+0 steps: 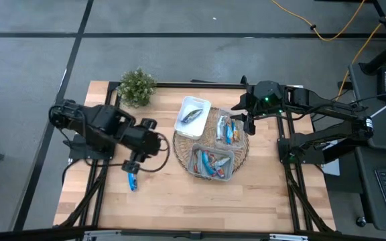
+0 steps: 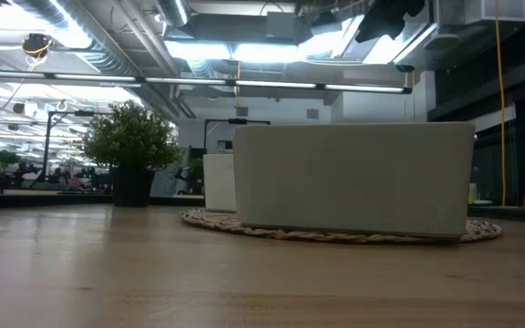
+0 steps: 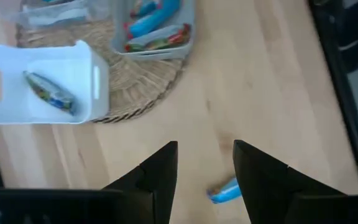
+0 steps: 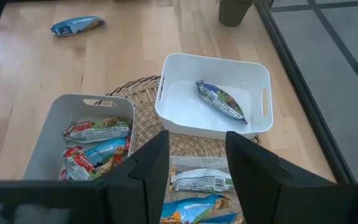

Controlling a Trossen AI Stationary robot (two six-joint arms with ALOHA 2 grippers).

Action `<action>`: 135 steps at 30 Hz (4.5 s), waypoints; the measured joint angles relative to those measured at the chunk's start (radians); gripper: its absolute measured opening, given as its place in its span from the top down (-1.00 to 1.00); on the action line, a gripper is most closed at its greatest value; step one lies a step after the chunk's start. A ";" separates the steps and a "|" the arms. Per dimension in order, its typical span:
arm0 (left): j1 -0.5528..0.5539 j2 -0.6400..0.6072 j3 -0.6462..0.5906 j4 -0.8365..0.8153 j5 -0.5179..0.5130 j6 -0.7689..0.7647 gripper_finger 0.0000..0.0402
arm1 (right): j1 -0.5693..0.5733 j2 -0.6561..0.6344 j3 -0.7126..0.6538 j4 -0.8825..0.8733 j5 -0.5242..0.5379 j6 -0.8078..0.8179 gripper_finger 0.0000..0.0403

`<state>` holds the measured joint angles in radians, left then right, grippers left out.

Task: Pick and place Granola Bars by type
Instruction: Put the blue granola bar into the white bin

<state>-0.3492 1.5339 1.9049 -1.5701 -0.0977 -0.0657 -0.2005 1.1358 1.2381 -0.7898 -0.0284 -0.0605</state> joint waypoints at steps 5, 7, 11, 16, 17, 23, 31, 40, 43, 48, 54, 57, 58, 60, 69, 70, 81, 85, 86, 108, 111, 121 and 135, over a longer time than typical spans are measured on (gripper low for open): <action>-0.042 -0.004 -0.055 -0.001 0.003 -0.045 0.27 | 0.000 0.000 0.000 0.013 0.000 0.004 0.21; -0.062 -0.006 -0.124 0.001 0.016 -0.109 0.27 | 0.000 0.000 0.000 0.019 0.000 0.017 0.21; -0.108 -0.006 -0.322 0.016 0.069 -0.315 0.27 | 0.000 0.000 0.000 0.024 0.000 0.046 0.21; -0.194 -0.007 -0.571 0.148 0.173 -0.644 0.27 | 0.000 0.000 0.000 0.023 0.000 0.057 0.21; -0.211 -0.007 -0.607 0.176 0.196 -0.713 0.27 | 0.000 0.000 0.000 0.023 0.000 0.057 0.21; -0.292 -0.009 -0.695 0.240 0.234 -1.079 0.27 | 0.000 0.000 0.000 0.023 -0.001 0.054 0.21; -0.323 -0.009 -0.704 0.240 0.022 -1.612 0.23 | 0.000 0.000 0.000 0.022 -0.002 0.052 0.21; -0.333 -0.004 -0.891 0.402 0.033 -1.889 0.08 | 0.000 0.001 0.000 0.020 -0.029 0.029 0.21; -0.348 -0.004 -0.942 0.425 0.026 -1.973 0.05 | 0.000 0.001 0.000 0.014 -0.029 0.030 0.21; -0.353 -0.004 -1.002 0.519 0.045 -1.991 0.04 | 0.000 0.001 0.000 0.009 -0.029 0.029 0.21; -0.349 -0.004 -1.089 0.630 0.046 -1.992 0.04 | 0.000 0.001 0.000 0.009 -0.029 0.027 0.21; -0.349 -0.004 -1.116 0.647 0.060 -1.992 0.04 | 0.000 0.001 0.000 0.009 -0.029 0.026 0.21; -0.349 -0.004 -1.128 0.660 0.065 -1.992 0.05 | 0.000 0.001 0.000 0.009 -0.029 0.026 0.21; -0.349 -0.004 -1.146 0.691 0.067 -1.988 0.08 | 0.000 0.001 0.000 0.009 -0.029 0.026 0.21; -0.349 -0.004 -1.153 0.766 0.037 -1.925 0.60 | 0.000 0.001 0.000 0.010 -0.029 0.026 0.21; -0.349 -0.005 -1.141 0.766 0.014 -1.914 0.69 | 0.000 0.001 0.000 0.010 -0.029 0.026 0.21; -0.265 -0.145 -0.907 0.745 -0.420 -1.586 0.90 | 0.000 0.001 0.000 0.016 -0.052 0.023 0.21; -0.183 -0.226 -0.766 0.739 -0.529 -1.323 0.94 | 0.000 0.001 0.000 0.015 -0.052 0.016 0.21; -0.156 -0.244 -0.727 0.740 -0.540 -1.251 0.94 | 0.000 0.001 0.000 0.016 -0.052 0.014 0.21; 0.528 -0.224 -0.300 0.864 -0.074 -0.389 0.93 | 0.000 0.001 0.000 0.013 -0.053 0.028 0.21; 0.627 -0.163 -0.235 0.846 0.042 -0.313 0.93 | 0.000 0.001 0.000 0.008 -0.053 0.040 0.21; 0.729 -0.002 -0.126 0.830 0.238 -0.174 0.92 | 0.000 0.001 0.000 0.008 -0.052 0.060 0.21; 0.740 0.319 -0.128 0.615 0.241 -0.060 0.92 | 0.000 0.001 -0.001 0.014 -0.052 0.027 0.21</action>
<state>0.3908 1.8526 1.7771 -0.9551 0.1430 -0.1256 -0.2008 1.1366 1.2373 -0.7753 -0.0807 -0.0334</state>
